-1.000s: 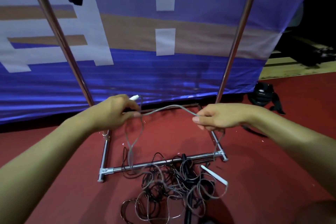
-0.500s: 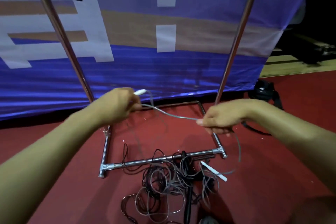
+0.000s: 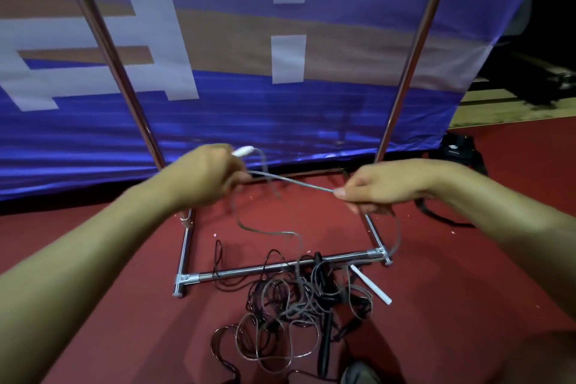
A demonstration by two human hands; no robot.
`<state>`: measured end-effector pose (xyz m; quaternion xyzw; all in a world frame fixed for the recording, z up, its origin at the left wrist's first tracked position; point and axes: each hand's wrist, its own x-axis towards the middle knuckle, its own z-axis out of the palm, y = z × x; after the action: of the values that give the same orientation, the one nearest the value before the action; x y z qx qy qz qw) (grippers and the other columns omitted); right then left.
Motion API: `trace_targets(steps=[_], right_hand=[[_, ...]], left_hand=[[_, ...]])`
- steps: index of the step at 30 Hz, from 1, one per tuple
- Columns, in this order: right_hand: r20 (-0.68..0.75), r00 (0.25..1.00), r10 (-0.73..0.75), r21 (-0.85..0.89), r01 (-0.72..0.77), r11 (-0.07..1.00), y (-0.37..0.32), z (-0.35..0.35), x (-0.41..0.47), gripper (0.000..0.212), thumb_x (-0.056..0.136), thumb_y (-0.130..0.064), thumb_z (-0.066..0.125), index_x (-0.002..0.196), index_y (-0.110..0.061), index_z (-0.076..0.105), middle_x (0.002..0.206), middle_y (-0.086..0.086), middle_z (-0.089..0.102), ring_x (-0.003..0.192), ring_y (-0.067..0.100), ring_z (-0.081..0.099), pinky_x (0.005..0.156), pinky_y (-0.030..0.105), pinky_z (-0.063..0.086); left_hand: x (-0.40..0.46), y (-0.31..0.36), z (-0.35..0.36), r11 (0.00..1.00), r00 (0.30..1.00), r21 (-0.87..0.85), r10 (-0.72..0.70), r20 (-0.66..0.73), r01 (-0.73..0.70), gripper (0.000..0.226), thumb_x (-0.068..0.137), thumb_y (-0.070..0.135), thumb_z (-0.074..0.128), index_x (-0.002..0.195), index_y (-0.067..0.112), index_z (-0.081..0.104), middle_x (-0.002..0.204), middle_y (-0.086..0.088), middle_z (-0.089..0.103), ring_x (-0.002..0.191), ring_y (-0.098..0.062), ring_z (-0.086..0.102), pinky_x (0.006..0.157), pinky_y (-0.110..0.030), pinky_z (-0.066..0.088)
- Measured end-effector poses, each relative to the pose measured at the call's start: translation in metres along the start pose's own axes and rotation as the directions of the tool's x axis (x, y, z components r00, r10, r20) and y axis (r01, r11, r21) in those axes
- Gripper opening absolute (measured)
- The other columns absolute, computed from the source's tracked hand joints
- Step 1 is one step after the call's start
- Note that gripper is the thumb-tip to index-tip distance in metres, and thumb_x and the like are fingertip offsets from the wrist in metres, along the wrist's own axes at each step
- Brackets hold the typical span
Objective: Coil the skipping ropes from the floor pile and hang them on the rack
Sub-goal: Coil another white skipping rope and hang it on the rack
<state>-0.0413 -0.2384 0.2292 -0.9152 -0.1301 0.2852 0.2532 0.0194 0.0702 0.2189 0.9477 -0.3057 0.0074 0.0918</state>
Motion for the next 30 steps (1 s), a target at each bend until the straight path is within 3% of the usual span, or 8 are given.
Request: trace_targets(steps=[3,6,11,15,18,21,25,30], right_hand=[[0.034,0.999,-0.022,0.037,0.021,0.999,0.012,0.002,-0.008,0.045,0.109,-0.043,0.038,0.083,-0.015,0.060,0.056,-0.008,0.045,0.051,0.011,0.035,0.056,0.028,0.033],[-0.036,0.985,-0.170,0.014,0.171,0.985,-0.012,0.007,-0.009,0.042,0.110,-0.041,0.036,0.083,-0.021,0.061,0.056,-0.011,0.046,0.055,0.013,0.036,0.057,0.025,0.035],[-0.164,0.953,-0.255,-0.103,0.241,0.965,-0.039,0.011,0.000,0.043,0.107,-0.045,0.043,0.076,-0.024,0.063,0.060,-0.014,0.055,0.054,0.002,0.048,0.058,0.016,0.039],[-0.090,0.995,-0.047,-0.124,0.035,0.992,-0.006,-0.007,-0.011,0.055,0.096,-0.067,0.040,0.072,-0.021,0.060,0.058,-0.008,0.050,0.054,0.013,0.041,0.062,0.033,0.040],[-0.076,0.997,-0.028,-0.050,0.024,0.998,0.009,-0.008,-0.017,0.052,0.100,-0.059,0.037,0.077,-0.020,0.062,0.054,-0.010,0.046,0.052,0.012,0.036,0.061,0.034,0.037],[-0.141,0.972,-0.186,-0.057,0.180,0.982,-0.017,-0.001,-0.009,0.047,0.107,-0.051,0.037,0.077,-0.023,0.060,0.055,-0.012,0.048,0.053,0.013,0.039,0.060,0.034,0.040],[-0.235,0.935,-0.265,-0.150,0.234,0.960,-0.041,0.003,0.003,0.049,0.106,-0.052,0.040,0.071,-0.024,0.060,0.059,-0.010,0.054,0.053,0.007,0.046,0.059,0.025,0.041],[-0.075,0.994,-0.076,-0.003,0.076,0.997,-0.010,-0.008,-0.014,0.048,0.104,-0.053,0.043,0.076,-0.017,0.057,0.059,-0.007,0.047,0.055,0.014,0.040,0.059,0.028,0.040]], left_hand=[[-0.011,-0.018,-0.008,0.995,0.996,0.066,-0.079,-0.036,0.081,0.040,0.088,0.036,0.078,0.119,0.011,0.071,0.115,-0.016,0.061,0.104,-0.043,0.060,0.093,-0.046,0.049],[-0.015,0.023,-0.012,0.993,0.998,-0.118,0.026,0.049,-0.020,0.062,0.083,0.055,0.076,0.136,0.030,0.058,0.136,-0.005,0.052,0.124,-0.029,0.049,0.110,-0.042,0.041],[-0.007,0.073,0.008,0.916,0.943,-0.270,0.325,0.065,-0.297,0.020,0.103,0.035,0.058,0.106,0.024,0.075,0.090,0.010,0.049,0.084,-0.008,0.051,0.080,-0.026,0.035],[0.006,0.003,-0.001,0.996,0.995,0.000,0.093,0.041,-0.093,0.037,0.100,0.039,0.057,0.090,0.009,0.076,0.090,-0.006,0.051,0.091,-0.036,0.061,0.079,-0.036,0.039],[-0.011,-0.019,-0.007,0.996,0.988,-0.003,-0.085,0.126,0.086,0.050,0.089,0.050,0.070,0.126,0.017,0.068,0.128,-0.012,0.054,0.119,-0.035,0.057,0.106,-0.043,0.043],[-0.018,0.026,0.000,0.977,0.987,-0.211,0.037,0.157,-0.003,0.082,0.082,0.070,0.068,0.150,0.030,0.045,0.150,-0.002,0.043,0.139,-0.020,0.043,0.119,-0.040,0.035],[-0.011,0.080,0.014,0.931,0.964,-0.269,0.264,0.022,-0.249,0.025,0.106,0.034,0.052,0.116,0.019,0.069,0.107,-0.001,0.055,0.100,-0.019,0.056,0.098,-0.033,0.042],[-0.016,0.010,-0.004,0.979,0.980,0.043,0.200,0.023,-0.201,0.039,0.106,0.040,0.045,0.095,0.019,0.075,0.096,-0.003,0.052,0.090,-0.027,0.060,0.084,-0.036,0.046]])
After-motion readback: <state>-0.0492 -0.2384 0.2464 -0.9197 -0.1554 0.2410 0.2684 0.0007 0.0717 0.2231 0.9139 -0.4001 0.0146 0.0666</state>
